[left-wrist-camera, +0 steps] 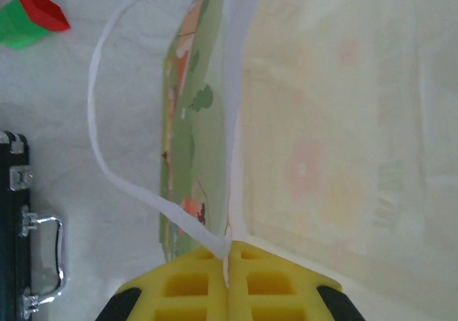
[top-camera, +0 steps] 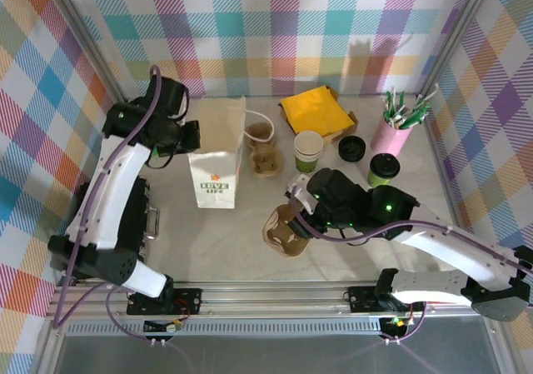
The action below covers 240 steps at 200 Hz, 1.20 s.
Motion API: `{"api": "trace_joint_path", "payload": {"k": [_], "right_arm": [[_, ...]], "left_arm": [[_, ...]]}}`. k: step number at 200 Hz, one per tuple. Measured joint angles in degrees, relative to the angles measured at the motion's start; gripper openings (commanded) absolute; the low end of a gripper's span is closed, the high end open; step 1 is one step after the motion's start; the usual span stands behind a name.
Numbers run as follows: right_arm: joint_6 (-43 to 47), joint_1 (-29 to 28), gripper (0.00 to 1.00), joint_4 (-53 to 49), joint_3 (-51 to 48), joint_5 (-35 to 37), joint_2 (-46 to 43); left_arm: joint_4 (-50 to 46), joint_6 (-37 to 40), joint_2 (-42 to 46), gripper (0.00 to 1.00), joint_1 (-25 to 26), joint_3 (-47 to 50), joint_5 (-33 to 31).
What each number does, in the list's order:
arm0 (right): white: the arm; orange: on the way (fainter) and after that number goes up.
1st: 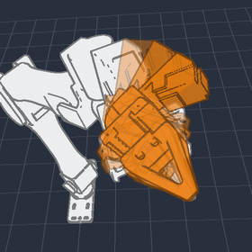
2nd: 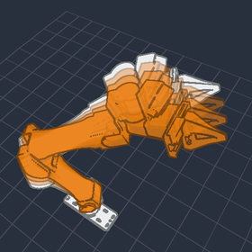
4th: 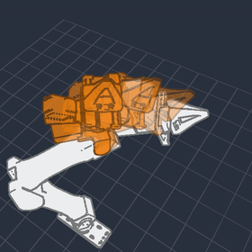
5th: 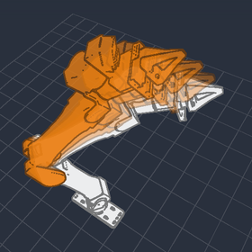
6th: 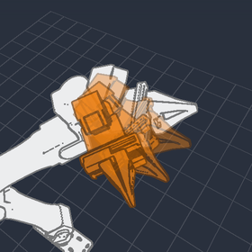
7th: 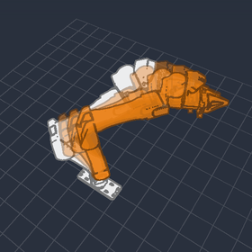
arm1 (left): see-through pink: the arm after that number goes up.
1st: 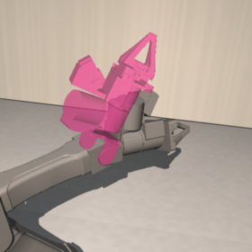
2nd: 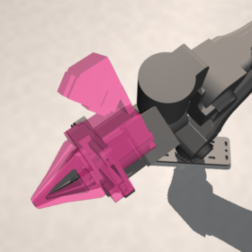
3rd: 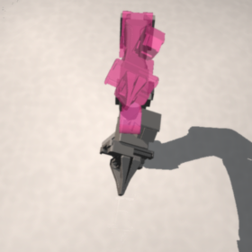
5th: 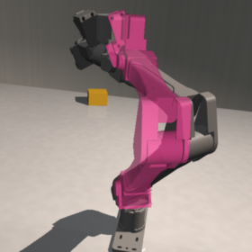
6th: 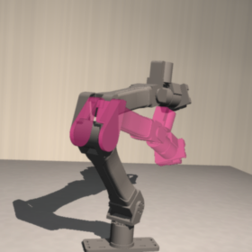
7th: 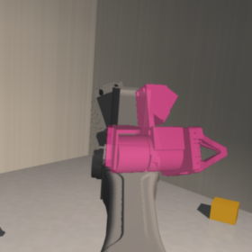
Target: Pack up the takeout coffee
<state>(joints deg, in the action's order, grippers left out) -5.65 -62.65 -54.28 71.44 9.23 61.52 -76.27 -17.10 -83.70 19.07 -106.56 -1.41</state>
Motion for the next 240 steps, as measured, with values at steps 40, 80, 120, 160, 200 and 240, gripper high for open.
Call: {"api": "trace_joint_path", "payload": {"k": [40, 80, 120, 160, 200, 240], "right_arm": [[-1.09, 0.17, 0.51, -1.95, 0.0, 0.83, -3.23], [-2.16, 1.62, 0.51, -5.79, 0.48, 2.1, -4.7], [-3.23, 2.71, 0.49, -9.2, 3.76, 4.81, -5.97], [-4.96, 2.75, 0.49, -11.89, 8.04, 8.76, -6.97], [-5.95, 2.75, 0.5, -12.85, 9.05, 9.18, -7.26], [-5.95, 2.93, 0.5, -12.81, 9.03, 8.96, -8.61]], "left_arm": [[3.15, -0.44, 9.7, 0.0, 1.68, 11.87, 7.06], [5.4, -1.29, 13.77, 0.0, 4.7, 18.58, 12.26], [7.58, -1.4, 15.69, 0.0, 9.4, 21.4, 14.03], [9.77, -2.49, 15.96, 0.0, 12.15, 23.52, 13.94], [12.35, -3.48, 15.56, 0.0, 14.01, 25.75, 11.76], [14.12, -4.83, 15.28, 0.0, 16.48, 26.56, 8.76]]}}
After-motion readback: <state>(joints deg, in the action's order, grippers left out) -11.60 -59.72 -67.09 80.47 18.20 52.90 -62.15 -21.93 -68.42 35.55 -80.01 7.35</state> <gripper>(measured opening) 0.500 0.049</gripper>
